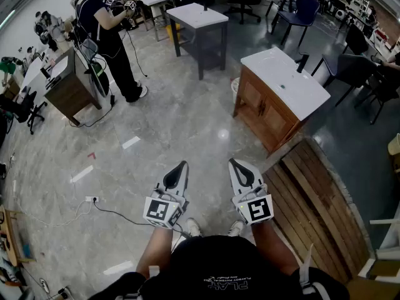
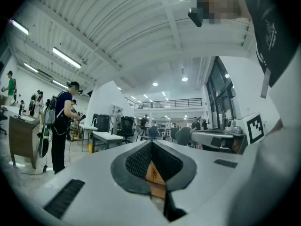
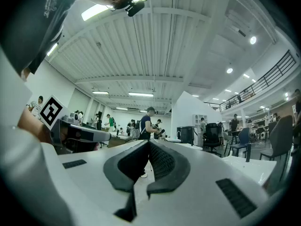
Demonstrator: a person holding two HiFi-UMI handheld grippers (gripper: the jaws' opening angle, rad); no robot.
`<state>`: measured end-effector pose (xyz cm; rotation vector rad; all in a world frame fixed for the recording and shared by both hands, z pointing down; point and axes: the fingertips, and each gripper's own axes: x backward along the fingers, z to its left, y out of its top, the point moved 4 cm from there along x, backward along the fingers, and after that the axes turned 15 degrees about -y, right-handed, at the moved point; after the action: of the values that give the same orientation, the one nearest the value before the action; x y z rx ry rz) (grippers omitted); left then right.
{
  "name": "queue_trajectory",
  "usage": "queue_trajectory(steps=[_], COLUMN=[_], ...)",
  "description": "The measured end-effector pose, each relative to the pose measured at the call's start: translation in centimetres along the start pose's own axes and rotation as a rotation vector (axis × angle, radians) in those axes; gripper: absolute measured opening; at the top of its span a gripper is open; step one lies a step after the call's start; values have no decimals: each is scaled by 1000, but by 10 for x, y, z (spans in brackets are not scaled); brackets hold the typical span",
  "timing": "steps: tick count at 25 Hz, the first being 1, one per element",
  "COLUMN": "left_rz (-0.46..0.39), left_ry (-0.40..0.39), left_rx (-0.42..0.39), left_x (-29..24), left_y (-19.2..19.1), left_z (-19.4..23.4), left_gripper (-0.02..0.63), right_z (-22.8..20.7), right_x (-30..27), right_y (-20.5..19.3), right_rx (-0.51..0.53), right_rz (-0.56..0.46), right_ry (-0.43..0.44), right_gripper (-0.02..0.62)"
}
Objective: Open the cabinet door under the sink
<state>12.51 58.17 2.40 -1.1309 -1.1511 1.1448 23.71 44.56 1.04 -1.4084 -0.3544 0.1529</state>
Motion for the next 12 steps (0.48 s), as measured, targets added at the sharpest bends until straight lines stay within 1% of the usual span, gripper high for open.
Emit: queue_trajectory(steps=[3, 5, 8, 12], left_rz=[0, 2, 10, 16], left_ry=[0, -1, -4, -11], left_rx=[-7, -10, -11, -16], left_x=[3, 7, 13, 21], left_y=[3, 3, 3, 2], left_z=[2, 2, 3, 12], left_gripper=[21, 21, 21, 21], right_z=[6, 10, 15, 26], right_x=[-2, -2, 0, -8], right_y=[9, 10, 4, 7], right_rx=[-33, -41, -16, -26], right_rz=[-30, -28, 1, -6], right_ry=[-9, -14, -9, -15], right_gripper=[23, 23, 25, 25])
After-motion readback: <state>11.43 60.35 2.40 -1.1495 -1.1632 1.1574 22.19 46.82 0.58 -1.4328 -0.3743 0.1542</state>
